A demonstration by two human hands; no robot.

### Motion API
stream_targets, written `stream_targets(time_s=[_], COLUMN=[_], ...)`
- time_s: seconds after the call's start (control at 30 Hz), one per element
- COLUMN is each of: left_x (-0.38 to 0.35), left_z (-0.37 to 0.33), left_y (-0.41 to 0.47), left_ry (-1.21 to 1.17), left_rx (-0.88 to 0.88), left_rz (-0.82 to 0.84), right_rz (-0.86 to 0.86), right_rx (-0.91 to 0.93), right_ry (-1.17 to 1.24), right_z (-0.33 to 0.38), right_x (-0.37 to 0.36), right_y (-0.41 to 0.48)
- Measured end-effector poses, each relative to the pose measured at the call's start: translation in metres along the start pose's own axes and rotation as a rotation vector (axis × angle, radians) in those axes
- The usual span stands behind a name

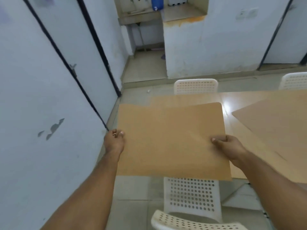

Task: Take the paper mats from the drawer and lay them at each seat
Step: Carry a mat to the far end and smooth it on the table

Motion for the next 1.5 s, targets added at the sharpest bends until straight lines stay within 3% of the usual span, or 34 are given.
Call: stream_targets(time_s=[0.3,0.7,1.1,1.5], left_x=[0.174,0.193,0.091,-0.159], left_z=[0.05,0.049,-0.063,-0.178], left_y=[0.103,0.274,0.503,0.715], left_ry=[-0.166,-0.15,-0.082,-0.007], left_rx=[0.021,0.021,-0.017,-0.154], left_rz=[-0.072,-0.146,-0.082,0.265], right_rz=[0.044,-0.014,-0.096,-0.453], right_rx=[0.136,0.165,0.142,0.036], right_ry=[-0.031,-0.039,0.008,0.098], right_z=[0.053,0.108,0.207,0.246], right_x=[-0.198,-0.343,-0.41,-0.385], right_y=[-0.023,0.092,0.285,0.436])
Point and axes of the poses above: each hand's wrist, its own y-axis towards the middle knuckle, its own x-axis out of the back of the hand, z = x × y, the point moved 8 cm from there along y, towards the middle knuckle, and after that the axes turned 1 degree about x, right-handed, at the moved point
